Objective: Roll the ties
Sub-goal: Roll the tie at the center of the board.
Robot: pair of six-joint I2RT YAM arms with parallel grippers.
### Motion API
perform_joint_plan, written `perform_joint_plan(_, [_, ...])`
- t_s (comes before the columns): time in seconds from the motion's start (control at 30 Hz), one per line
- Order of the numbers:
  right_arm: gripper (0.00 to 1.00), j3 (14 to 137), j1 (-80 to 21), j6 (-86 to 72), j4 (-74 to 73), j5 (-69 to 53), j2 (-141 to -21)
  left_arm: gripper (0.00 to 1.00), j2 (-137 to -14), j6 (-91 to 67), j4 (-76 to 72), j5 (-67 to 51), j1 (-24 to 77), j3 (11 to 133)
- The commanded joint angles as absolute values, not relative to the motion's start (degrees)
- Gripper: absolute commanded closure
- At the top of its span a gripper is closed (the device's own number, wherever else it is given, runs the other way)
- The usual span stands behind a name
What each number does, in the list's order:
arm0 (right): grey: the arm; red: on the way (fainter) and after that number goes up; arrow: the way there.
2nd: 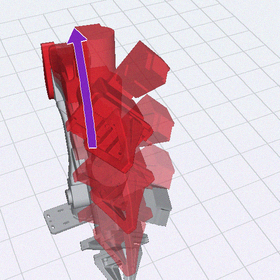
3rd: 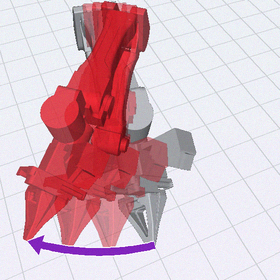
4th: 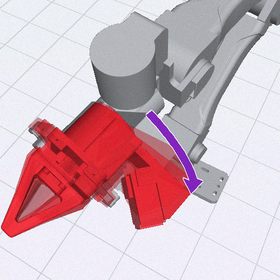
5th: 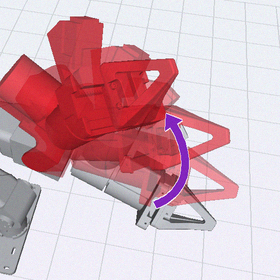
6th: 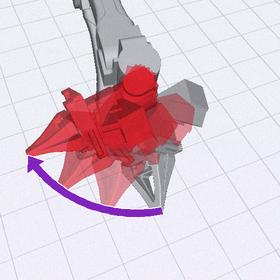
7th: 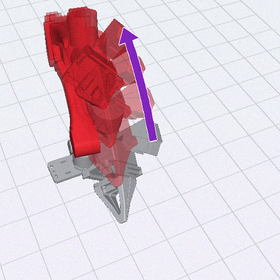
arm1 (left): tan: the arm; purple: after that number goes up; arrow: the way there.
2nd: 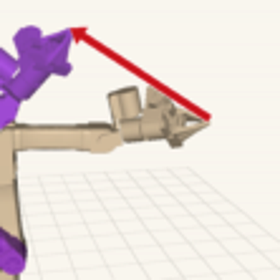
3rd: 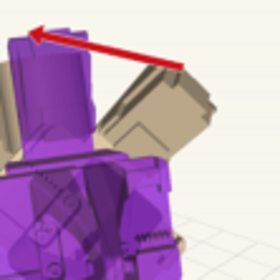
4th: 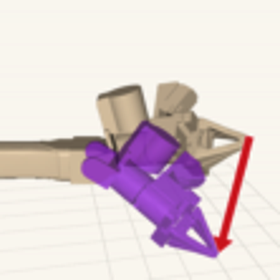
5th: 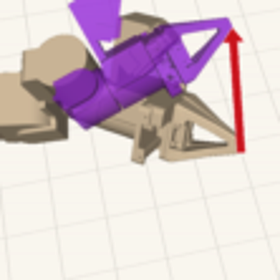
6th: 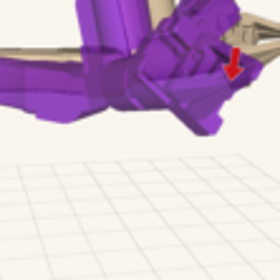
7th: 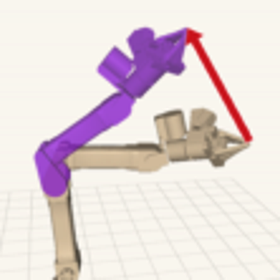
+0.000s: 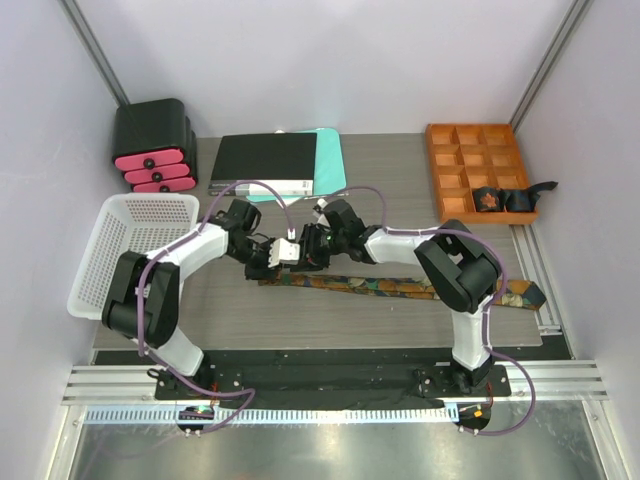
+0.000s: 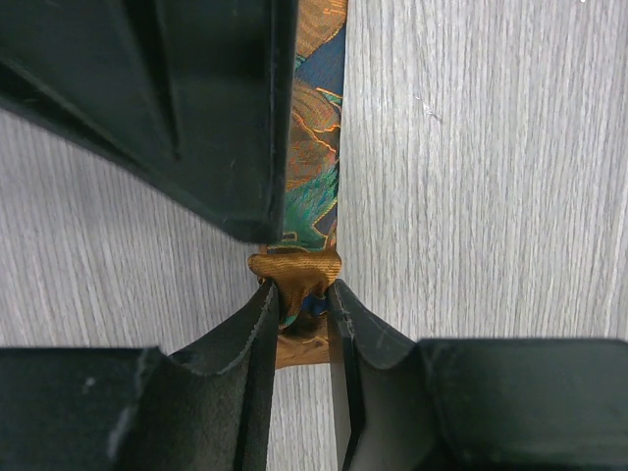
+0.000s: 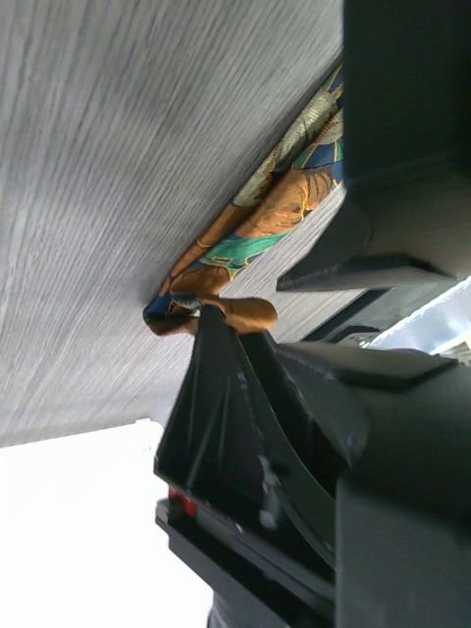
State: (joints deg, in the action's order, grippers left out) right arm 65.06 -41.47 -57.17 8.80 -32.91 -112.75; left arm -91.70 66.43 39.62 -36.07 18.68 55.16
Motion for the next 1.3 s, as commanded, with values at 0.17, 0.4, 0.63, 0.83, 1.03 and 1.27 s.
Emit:
perform_joint_plan(0.17, [0.62, 63.81, -42.27, -58.80, 17.30, -34.45, -113.99, 0.73, -93.43, 65.92, 38.94, -36.83, 18.72, 57.92])
perform_joint_plan(0.4, [0.62, 65.48, -43.15, -60.12, 19.60, -34.10, -116.72, 0.74, -93.60, 66.01, 38.94, -37.44, 18.72, 57.74])
perform_joint_plan(0.63, [0.74, 65.83, -43.77, -61.26, 20.74, -33.58, -118.30, 0.73, -94.04, 66.09, 39.02, -37.09, 18.63, 57.75])
perform_joint_plan(0.83, [0.93, 65.13, -43.77, -60.38, 19.51, -33.92, -118.13, 0.72, -94.39, 65.30, 39.02, -35.95, 18.46, 57.83])
perform_joint_plan(1.03, [0.99, 64.86, -42.98, -58.54, 16.01, -33.58, -117.77, 0.52, -93.34, 65.56, 39.46, -35.51, 16.62, 58.27])
perform_joint_plan(1.27, [0.99, 64.77, -42.45, -56.69, 13.19, -32.96, -118.12, 0.39, -92.37, 70.22, 41.75, -34.19, 14.59, 57.92])
